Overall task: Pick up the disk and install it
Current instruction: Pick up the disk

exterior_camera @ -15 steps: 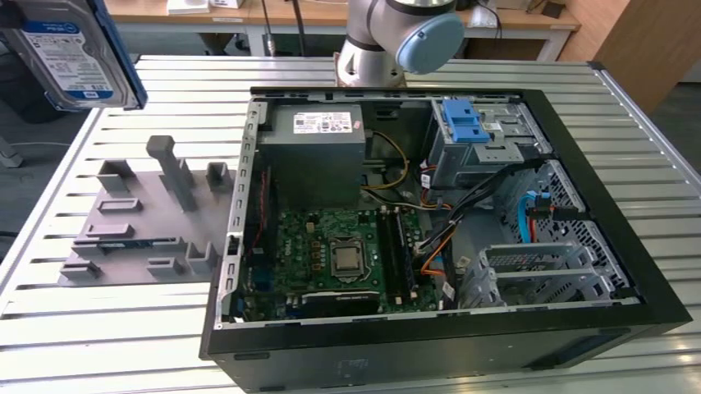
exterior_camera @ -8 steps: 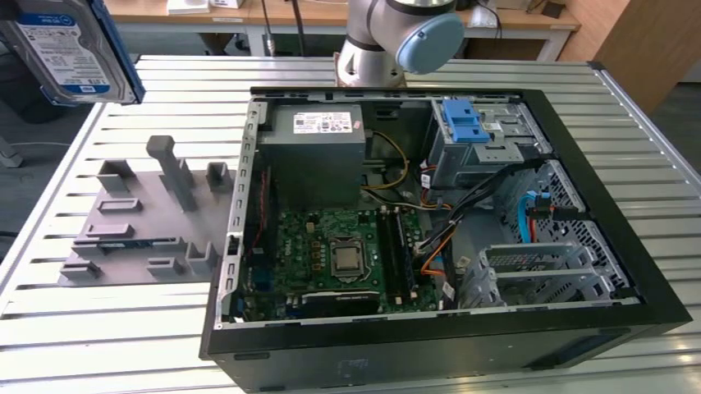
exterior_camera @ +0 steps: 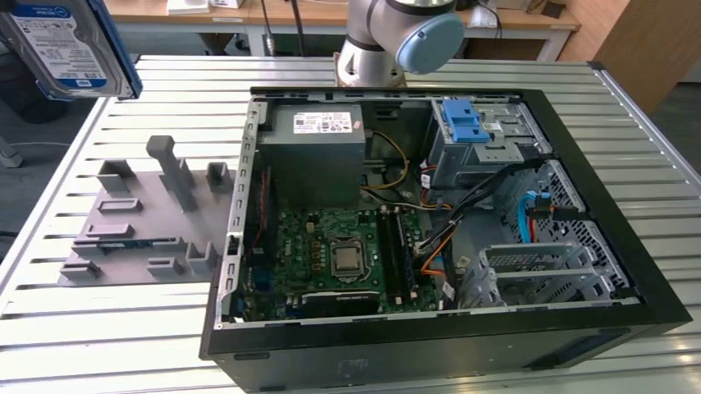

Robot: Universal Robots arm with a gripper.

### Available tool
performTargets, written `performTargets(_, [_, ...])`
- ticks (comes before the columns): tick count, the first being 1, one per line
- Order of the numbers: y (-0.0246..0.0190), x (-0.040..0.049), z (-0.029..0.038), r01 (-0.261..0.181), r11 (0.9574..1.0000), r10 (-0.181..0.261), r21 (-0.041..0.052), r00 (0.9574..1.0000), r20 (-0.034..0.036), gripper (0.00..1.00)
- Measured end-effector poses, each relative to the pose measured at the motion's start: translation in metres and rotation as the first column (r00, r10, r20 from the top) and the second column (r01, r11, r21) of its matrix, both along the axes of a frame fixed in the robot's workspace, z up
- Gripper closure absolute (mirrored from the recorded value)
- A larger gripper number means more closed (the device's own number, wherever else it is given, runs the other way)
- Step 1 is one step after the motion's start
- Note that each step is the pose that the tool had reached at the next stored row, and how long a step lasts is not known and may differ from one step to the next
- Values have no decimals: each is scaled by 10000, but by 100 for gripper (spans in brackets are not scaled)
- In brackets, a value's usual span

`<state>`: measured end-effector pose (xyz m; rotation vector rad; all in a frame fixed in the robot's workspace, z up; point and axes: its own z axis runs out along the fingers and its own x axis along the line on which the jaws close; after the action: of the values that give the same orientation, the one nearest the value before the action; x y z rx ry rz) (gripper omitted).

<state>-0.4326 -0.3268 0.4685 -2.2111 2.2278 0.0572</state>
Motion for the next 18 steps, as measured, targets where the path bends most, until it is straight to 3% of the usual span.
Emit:
performTargets(3, [0,0,30,0,10000,0,0,10000,0,64])
performTargets(18, [0,14,36,0,10000,0,0,10000,1,64])
